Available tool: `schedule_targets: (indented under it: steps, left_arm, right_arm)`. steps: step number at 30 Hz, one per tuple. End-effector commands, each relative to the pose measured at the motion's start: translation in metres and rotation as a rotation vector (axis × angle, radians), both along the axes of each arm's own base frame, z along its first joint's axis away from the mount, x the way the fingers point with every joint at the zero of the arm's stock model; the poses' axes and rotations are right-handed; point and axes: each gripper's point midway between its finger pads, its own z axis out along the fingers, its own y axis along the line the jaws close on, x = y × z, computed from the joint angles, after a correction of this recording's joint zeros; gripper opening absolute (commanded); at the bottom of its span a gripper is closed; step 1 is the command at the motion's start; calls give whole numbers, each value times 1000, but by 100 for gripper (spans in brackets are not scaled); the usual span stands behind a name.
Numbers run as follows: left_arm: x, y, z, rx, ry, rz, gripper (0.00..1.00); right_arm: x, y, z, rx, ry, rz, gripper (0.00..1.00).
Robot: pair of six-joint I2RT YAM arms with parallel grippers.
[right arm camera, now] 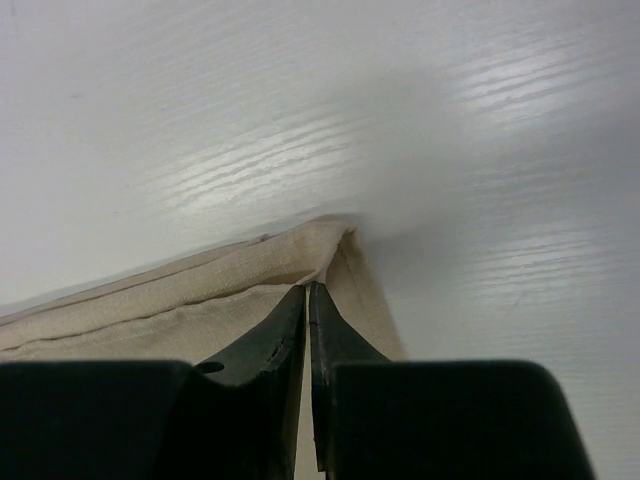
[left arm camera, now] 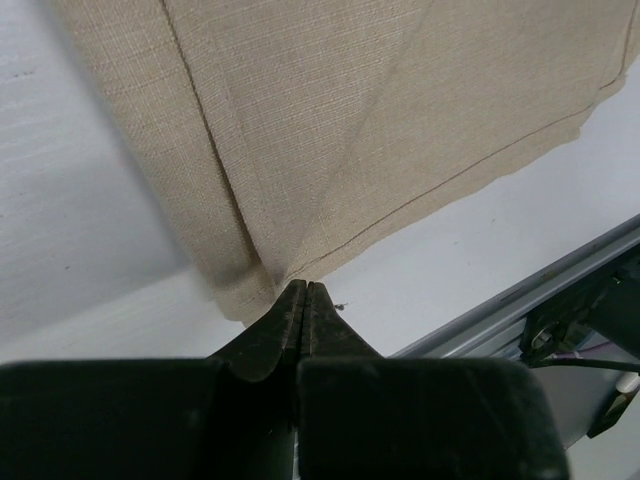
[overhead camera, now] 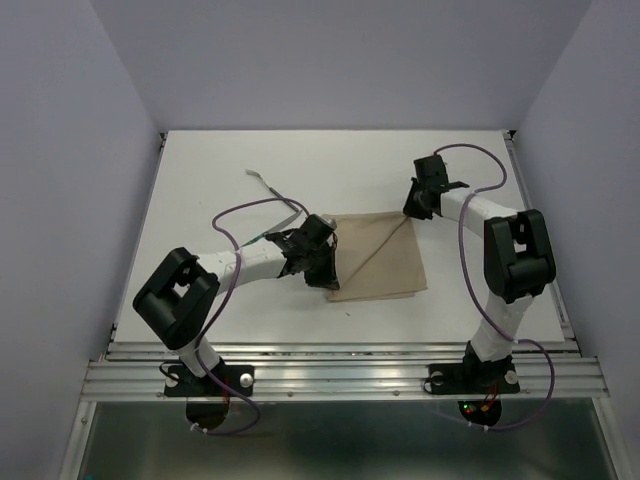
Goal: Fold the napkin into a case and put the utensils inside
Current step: Fold the top corner of the square-folded napkin at the center of the board, then turn over the upper triangle folded napkin at the center of the board.
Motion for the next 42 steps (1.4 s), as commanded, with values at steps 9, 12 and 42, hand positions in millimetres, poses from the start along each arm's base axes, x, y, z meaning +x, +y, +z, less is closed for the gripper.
schedule_targets:
  steps: [9, 12, 42]
  left_arm:
    - [16, -7, -15, 32, -36, -24, 1]
    - [8, -2, -32, 58, 3, -38, 0]
    - [-27, 35, 22, 1, -51, 4, 3]
  right_arm:
    - [10, -7, -31, -43, 53, -3, 10]
    - [5, -8, -33, -43, 62, -5, 10]
    - [-60, 15, 54, 116, -47, 83, 10]
